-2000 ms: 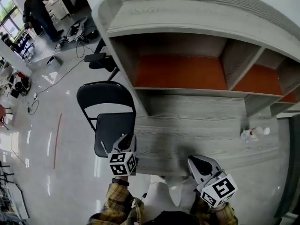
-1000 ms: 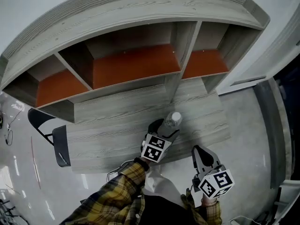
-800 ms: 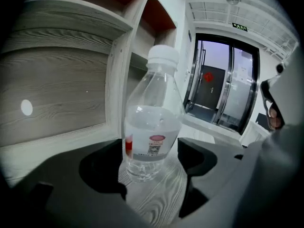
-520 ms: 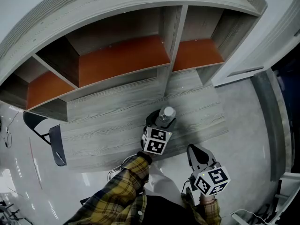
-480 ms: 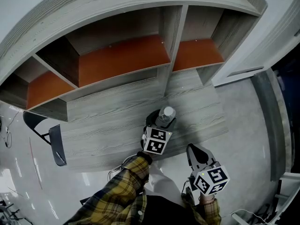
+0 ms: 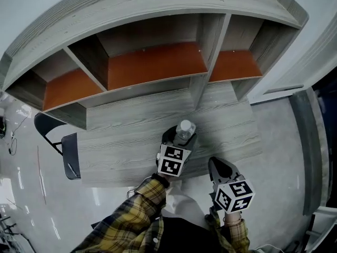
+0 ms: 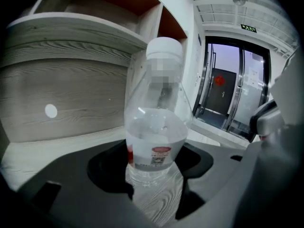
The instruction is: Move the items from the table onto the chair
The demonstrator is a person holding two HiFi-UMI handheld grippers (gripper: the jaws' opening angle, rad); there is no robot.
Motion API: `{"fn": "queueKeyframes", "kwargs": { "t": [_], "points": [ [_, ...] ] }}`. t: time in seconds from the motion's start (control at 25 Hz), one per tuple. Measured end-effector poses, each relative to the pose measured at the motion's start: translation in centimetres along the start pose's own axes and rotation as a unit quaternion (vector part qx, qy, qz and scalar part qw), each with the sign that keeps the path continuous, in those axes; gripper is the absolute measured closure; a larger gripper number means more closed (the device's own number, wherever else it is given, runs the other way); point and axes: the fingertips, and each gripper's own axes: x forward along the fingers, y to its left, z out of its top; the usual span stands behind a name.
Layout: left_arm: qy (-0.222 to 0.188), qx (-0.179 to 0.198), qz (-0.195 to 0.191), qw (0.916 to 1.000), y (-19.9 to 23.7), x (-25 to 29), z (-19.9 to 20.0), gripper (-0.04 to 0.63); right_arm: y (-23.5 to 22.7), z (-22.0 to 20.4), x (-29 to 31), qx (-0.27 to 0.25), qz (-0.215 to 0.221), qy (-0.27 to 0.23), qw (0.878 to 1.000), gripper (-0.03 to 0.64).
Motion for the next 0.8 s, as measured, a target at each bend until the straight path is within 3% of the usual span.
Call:
{"fn": "queueKeyframes", "kwargs": {
  "t": [0.2, 0.36, 0.52, 0.64, 0.8],
  "points": [
    [-0.028, -0.040, 0.054, 0.9973, 4.3, -6.4, 0.3, 0.310, 4.8, 1.0, 2.3, -0.031, 0.067, 0.005, 0.997, 0.597],
    [-0.053, -0.072, 0.114, 0.9894, 9.4, -13.1, -0.5, 0.310, 10.8, 1.1, 5.0, -0.068, 0.130, 0.019, 0.989, 0.597],
    [-0.079, -0.114, 0.203, 0.9691, 15.7, -21.2, -2.6, 0.309, 18.3, 0.3, 8.1, -0.118, 0.212, 0.050, 0.969, 0.597],
    [-0.088, -0.141, 0.253, 0.9530, 20.1, -27.1, -5.1, 0.309, 23.9, -0.7, 9.9, -0.150, 0.250, 0.067, 0.954, 0.597],
    [-0.096, -0.181, 0.318, 0.9256, 26.6, -35.5, -9.6, 0.308, 32.3, -2.4, 12.3, -0.181, 0.294, 0.088, 0.934, 0.597]
  ]
}}
